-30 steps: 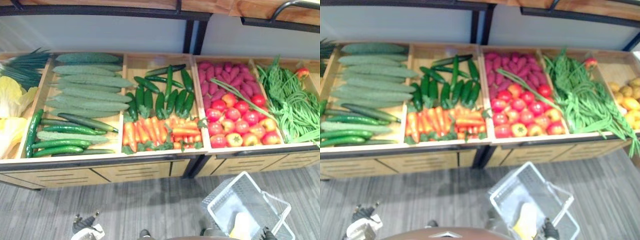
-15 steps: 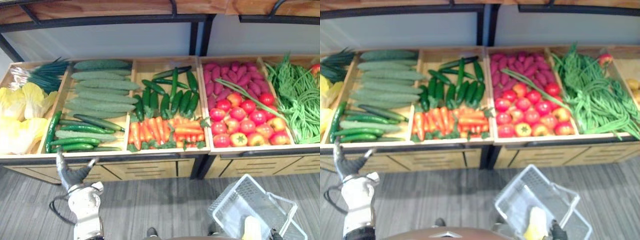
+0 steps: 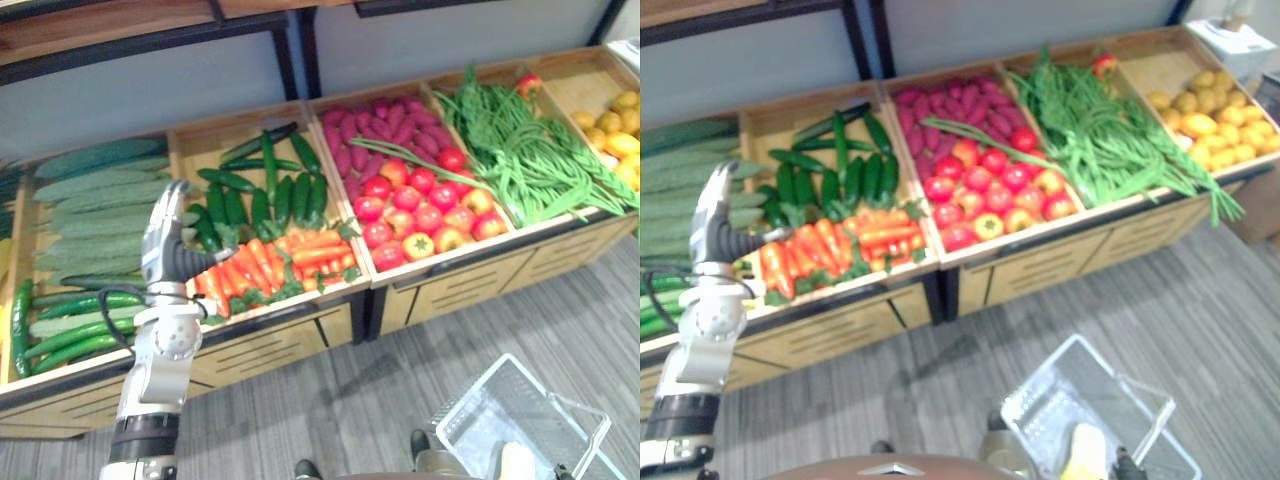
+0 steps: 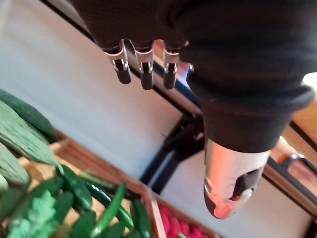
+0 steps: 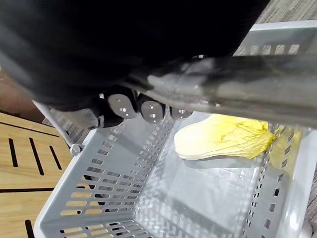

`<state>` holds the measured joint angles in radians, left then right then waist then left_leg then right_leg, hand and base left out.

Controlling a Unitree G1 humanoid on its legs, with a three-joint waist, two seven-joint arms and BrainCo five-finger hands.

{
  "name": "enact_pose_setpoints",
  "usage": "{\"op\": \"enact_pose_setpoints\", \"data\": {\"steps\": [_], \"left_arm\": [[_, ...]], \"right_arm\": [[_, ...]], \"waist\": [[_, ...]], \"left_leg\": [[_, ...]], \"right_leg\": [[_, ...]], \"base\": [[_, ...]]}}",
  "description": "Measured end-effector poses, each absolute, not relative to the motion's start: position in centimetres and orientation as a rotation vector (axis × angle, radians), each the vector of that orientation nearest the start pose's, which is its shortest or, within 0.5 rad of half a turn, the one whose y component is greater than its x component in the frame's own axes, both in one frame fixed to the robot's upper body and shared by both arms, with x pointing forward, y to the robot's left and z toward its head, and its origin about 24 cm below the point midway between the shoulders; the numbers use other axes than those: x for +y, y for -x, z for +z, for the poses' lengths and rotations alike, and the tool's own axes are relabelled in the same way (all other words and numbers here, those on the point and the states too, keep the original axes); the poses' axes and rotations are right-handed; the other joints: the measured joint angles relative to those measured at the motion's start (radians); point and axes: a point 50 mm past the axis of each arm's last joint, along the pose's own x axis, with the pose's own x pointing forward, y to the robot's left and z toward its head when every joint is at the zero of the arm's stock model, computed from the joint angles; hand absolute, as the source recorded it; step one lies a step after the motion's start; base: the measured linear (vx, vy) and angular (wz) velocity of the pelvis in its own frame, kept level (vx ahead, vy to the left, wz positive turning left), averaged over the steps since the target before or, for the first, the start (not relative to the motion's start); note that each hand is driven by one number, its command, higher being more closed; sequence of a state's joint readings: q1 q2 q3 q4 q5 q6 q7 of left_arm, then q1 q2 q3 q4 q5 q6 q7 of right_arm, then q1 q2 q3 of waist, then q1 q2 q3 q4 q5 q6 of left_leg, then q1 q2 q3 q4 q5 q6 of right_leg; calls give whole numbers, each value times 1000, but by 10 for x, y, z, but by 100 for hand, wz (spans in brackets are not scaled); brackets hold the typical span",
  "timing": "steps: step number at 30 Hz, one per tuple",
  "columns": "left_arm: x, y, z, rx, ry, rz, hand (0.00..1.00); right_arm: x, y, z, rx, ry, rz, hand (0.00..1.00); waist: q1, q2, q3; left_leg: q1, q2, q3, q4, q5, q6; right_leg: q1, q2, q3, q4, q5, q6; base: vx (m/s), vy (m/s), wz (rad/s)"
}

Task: Pick vegetable in the basket

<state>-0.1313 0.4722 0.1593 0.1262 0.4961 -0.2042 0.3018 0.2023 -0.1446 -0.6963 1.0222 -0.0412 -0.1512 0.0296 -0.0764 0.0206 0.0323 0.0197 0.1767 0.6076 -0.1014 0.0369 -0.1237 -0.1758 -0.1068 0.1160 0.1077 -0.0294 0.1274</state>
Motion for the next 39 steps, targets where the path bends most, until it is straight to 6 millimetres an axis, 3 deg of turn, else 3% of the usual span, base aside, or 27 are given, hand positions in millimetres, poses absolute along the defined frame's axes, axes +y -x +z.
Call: {"op": "enact_pose_setpoints", "data": {"steps": [8, 13, 26, 31, 39], "left_arm": [[235, -304, 109, -312, -967, 177, 0], [229, -319, 108, -286, -977, 137, 0], [244, -344, 108, -141, -980, 192, 0], [241, -351, 119, -173, -976, 200, 0], [238, -353, 120, -178, -985, 186, 0]], "right_arm": [[-298, -41, -136, 955, -67, -699, 100], [-305, -53, -130, 920, -20, -673, 100], [-300, -79, -127, 879, 8, -613, 100], [-300, -90, -124, 848, 7, -604, 100], [-300, -104, -119, 804, 37, -568, 100]], "waist": [[-3, 20, 15], [-2, 27, 24], [-1, 6, 76], [3, 6, 97], [11, 8, 130]], "left_leg": [[-16, 25, 63, 0, 14, -14], [-47, 32, 70, 0, 29, -14], [-91, 32, 70, 0, 38, -6], [-135, 33, 60, 0, 46, 0], [-163, 35, 39, 0, 52, -1]], "right_leg": [[-51, 32, 51, -3, 24, -2], [-86, 41, 54, -5, 32, -7], [-119, 39, 57, -23, 54, -4], [-156, 37, 50, -24, 71, -3], [-174, 34, 31, -24, 71, -3]], "base": [[-44, -52, -23], [-11, -50, -4], [16, -8, 0], [22, -15, 6], [11, -6, 7]]}}
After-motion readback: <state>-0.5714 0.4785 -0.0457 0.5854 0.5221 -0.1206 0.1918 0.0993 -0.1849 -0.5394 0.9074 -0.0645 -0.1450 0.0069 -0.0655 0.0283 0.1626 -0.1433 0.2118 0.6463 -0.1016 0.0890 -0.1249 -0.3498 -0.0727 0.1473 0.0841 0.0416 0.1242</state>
